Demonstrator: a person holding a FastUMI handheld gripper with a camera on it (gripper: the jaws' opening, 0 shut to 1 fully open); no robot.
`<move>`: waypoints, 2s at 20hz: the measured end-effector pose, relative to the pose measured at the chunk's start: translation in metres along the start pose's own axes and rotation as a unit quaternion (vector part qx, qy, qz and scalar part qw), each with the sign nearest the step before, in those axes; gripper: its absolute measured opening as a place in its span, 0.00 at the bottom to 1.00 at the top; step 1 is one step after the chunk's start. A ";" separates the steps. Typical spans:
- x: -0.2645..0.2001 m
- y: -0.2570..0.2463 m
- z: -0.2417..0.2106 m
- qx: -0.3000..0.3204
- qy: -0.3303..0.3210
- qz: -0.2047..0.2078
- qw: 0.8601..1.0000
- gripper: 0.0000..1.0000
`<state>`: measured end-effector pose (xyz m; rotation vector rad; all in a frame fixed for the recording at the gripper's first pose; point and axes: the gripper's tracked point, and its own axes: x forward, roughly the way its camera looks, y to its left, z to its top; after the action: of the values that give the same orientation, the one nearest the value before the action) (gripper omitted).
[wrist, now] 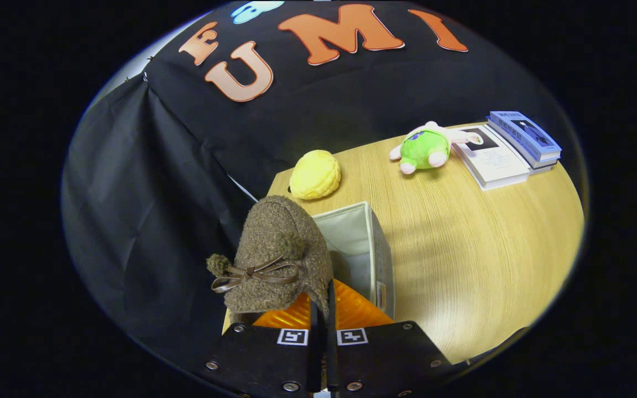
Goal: Open the storage box then place both shoes into the box .Put the left shoe in first, then the right shoe, with the right side of both shoes facing outward in a uniform manner.
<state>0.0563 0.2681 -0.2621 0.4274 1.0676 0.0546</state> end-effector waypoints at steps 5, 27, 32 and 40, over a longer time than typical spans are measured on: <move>0.014 -0.013 -0.013 0.006 0.004 -0.049 0.999 0.11; -0.142 -0.065 0.066 -0.121 -0.260 -0.006 0.958 0.87; -0.198 -0.084 0.085 -0.177 -0.355 0.005 0.918 0.91; -0.290 -0.145 0.103 -0.205 -0.462 -0.039 0.862 0.97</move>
<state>-0.0205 0.0310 -0.0299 -0.0110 0.0997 -0.0009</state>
